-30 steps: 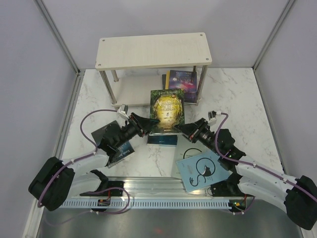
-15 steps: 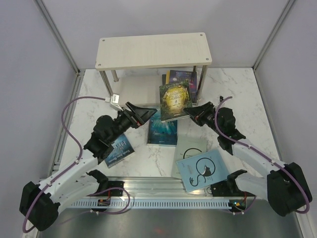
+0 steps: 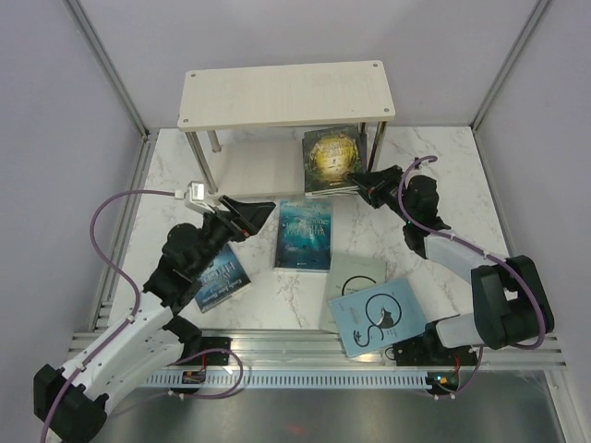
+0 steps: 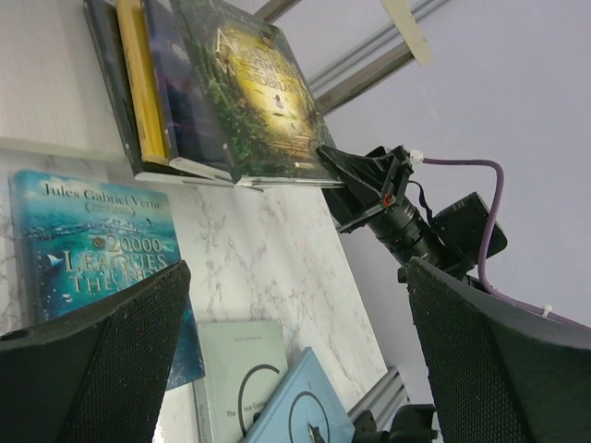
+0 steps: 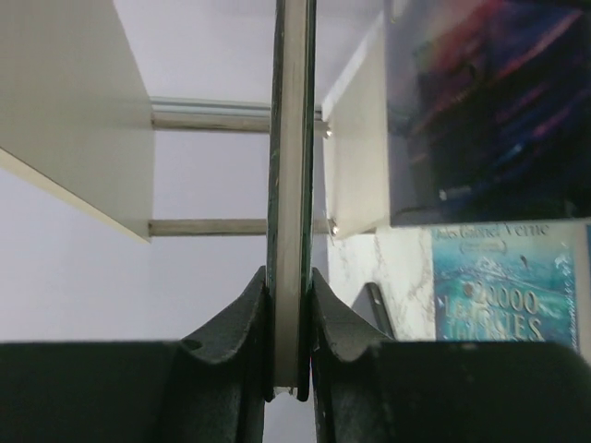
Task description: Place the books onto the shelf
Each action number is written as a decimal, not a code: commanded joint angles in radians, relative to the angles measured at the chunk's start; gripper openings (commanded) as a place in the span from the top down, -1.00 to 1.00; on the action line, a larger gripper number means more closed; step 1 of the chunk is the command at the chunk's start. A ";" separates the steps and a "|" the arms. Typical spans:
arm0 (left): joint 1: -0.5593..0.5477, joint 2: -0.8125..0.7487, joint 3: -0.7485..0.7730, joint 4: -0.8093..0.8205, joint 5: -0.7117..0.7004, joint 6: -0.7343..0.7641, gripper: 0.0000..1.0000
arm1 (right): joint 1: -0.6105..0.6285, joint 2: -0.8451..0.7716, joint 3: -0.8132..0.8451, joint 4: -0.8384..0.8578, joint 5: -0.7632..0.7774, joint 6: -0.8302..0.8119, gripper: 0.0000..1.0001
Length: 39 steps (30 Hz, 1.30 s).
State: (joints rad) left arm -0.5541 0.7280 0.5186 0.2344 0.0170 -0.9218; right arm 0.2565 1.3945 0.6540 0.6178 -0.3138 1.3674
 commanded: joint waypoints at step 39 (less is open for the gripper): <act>0.006 0.159 0.121 -0.142 0.060 0.192 -0.97 | -0.145 0.324 0.121 0.275 -0.206 0.234 -0.25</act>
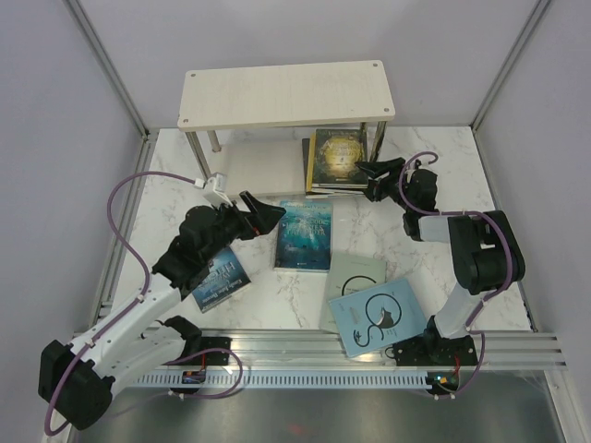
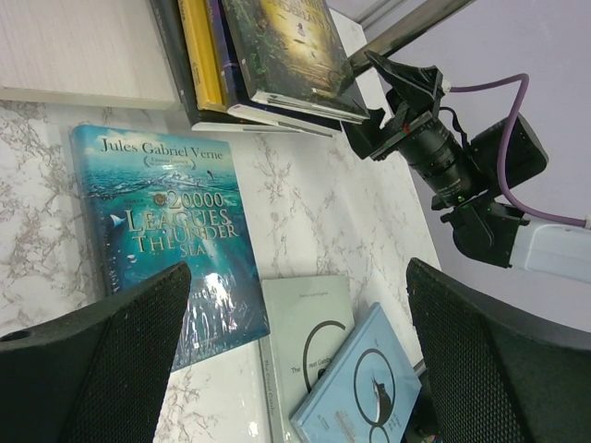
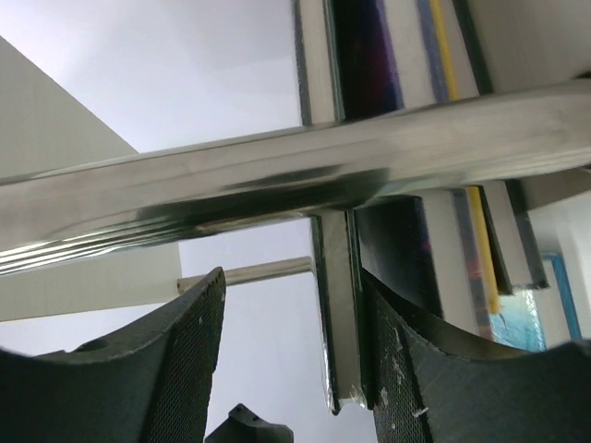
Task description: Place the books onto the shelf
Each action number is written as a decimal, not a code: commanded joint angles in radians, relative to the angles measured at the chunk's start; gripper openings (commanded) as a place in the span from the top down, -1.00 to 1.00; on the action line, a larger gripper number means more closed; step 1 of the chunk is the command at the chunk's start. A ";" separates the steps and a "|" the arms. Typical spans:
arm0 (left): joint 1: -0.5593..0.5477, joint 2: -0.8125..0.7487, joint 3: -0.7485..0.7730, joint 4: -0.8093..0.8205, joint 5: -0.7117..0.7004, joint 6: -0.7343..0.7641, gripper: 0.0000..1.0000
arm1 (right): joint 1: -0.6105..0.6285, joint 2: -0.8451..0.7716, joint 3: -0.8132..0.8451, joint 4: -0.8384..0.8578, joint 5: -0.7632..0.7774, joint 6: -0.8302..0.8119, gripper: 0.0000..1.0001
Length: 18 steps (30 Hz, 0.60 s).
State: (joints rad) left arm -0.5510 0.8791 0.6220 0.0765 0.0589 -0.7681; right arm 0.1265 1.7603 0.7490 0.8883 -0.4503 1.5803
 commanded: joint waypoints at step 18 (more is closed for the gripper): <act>0.003 0.035 0.024 0.002 0.028 0.033 -0.95 | -0.037 -0.099 0.093 -0.449 -0.199 -0.172 -0.24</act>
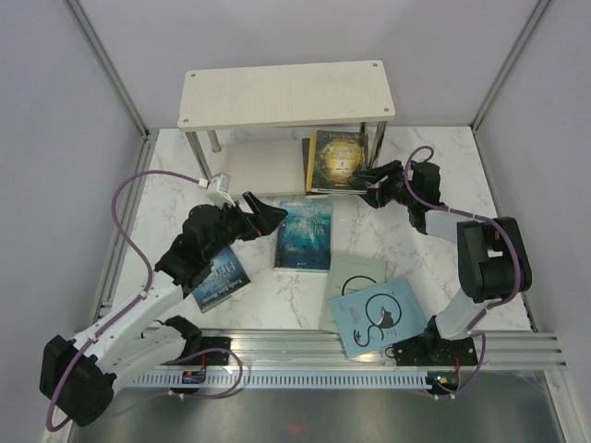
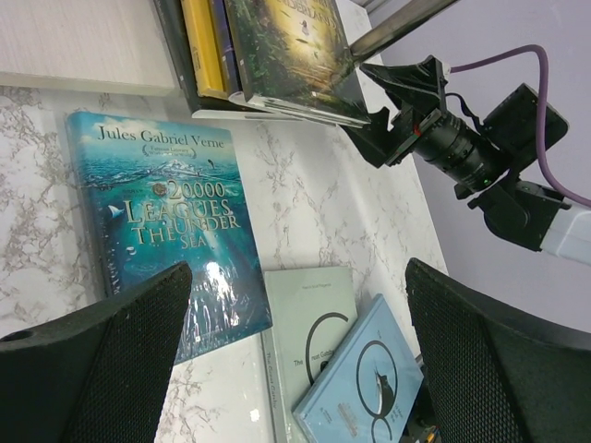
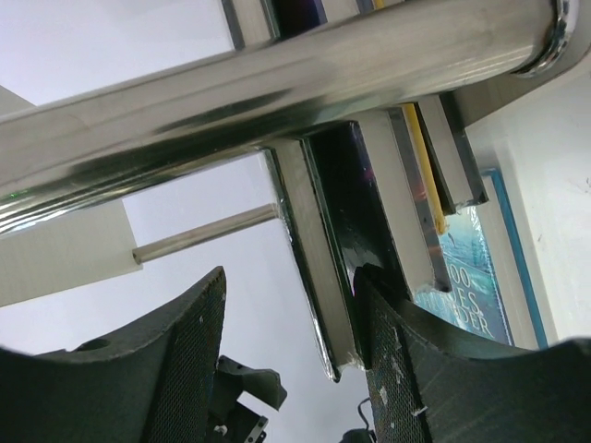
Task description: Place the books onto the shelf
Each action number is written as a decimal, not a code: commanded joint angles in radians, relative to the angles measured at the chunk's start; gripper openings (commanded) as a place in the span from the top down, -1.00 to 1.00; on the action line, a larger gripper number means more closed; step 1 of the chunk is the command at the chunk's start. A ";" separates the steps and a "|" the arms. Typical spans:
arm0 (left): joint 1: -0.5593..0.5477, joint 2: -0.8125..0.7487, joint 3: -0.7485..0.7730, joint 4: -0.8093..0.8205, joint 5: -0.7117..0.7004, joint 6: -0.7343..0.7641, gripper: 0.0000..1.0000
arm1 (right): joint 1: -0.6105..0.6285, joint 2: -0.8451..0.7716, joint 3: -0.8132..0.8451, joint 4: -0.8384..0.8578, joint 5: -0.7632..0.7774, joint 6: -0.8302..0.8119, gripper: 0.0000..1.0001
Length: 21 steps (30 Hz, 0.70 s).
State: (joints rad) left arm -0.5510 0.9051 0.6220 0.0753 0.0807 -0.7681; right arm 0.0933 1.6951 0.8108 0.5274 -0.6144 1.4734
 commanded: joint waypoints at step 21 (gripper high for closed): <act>0.003 0.071 0.030 -0.017 0.007 0.059 -0.92 | -0.046 -0.123 0.027 -0.288 -0.099 -0.206 -0.23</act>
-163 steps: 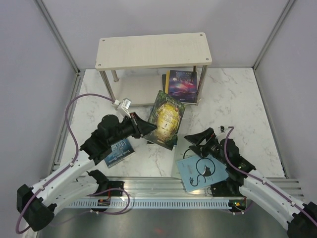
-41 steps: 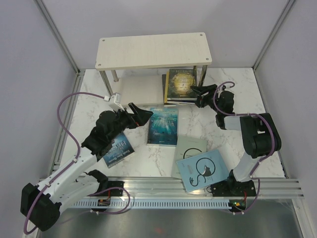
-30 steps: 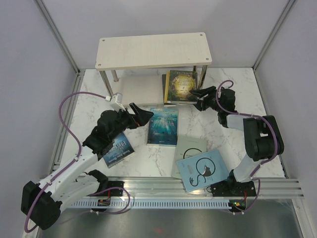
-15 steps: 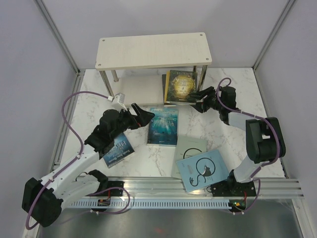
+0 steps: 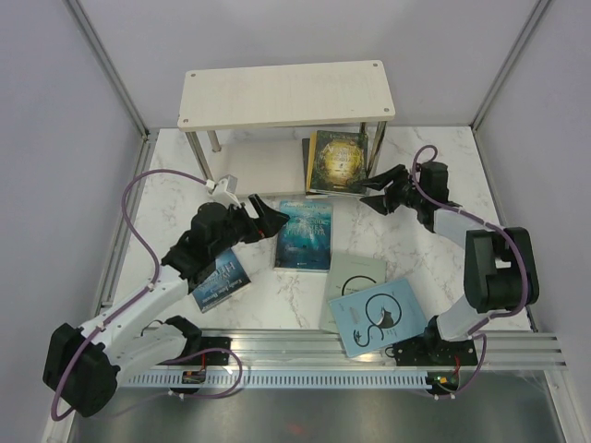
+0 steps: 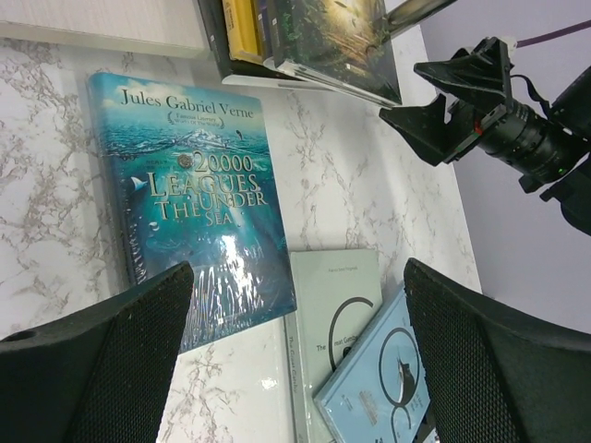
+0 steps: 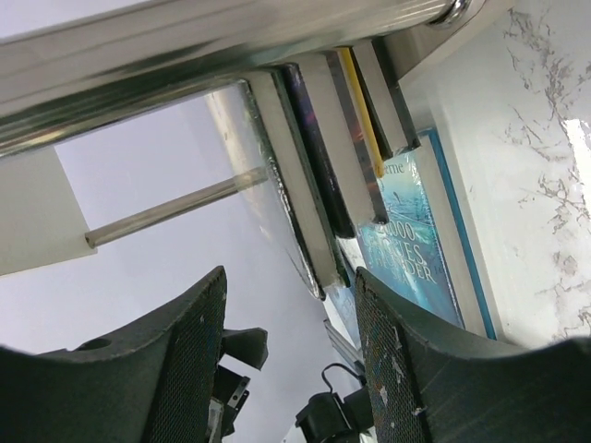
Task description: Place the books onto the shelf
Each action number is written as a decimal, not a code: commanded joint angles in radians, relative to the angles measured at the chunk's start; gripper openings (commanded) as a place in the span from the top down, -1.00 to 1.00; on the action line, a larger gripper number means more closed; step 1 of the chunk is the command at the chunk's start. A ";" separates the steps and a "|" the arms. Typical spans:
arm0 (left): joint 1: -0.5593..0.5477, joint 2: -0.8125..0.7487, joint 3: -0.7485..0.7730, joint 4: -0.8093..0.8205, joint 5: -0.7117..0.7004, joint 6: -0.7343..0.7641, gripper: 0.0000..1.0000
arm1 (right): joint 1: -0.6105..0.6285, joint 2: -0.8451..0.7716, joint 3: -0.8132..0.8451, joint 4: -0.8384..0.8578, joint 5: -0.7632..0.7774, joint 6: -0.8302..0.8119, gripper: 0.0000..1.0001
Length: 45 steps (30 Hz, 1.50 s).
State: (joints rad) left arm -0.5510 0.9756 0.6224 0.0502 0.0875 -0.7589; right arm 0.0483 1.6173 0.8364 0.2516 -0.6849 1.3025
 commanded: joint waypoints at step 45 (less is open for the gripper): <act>0.201 0.889 -0.084 0.644 0.576 -0.003 -0.78 | 0.487 0.141 0.019 -0.198 0.486 -0.434 0.15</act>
State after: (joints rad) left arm -0.3393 1.7664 0.6159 0.6453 0.5365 -0.7277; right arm 0.5076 1.7020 0.8177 0.0376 -0.2192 0.8707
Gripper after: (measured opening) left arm 0.894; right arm 0.431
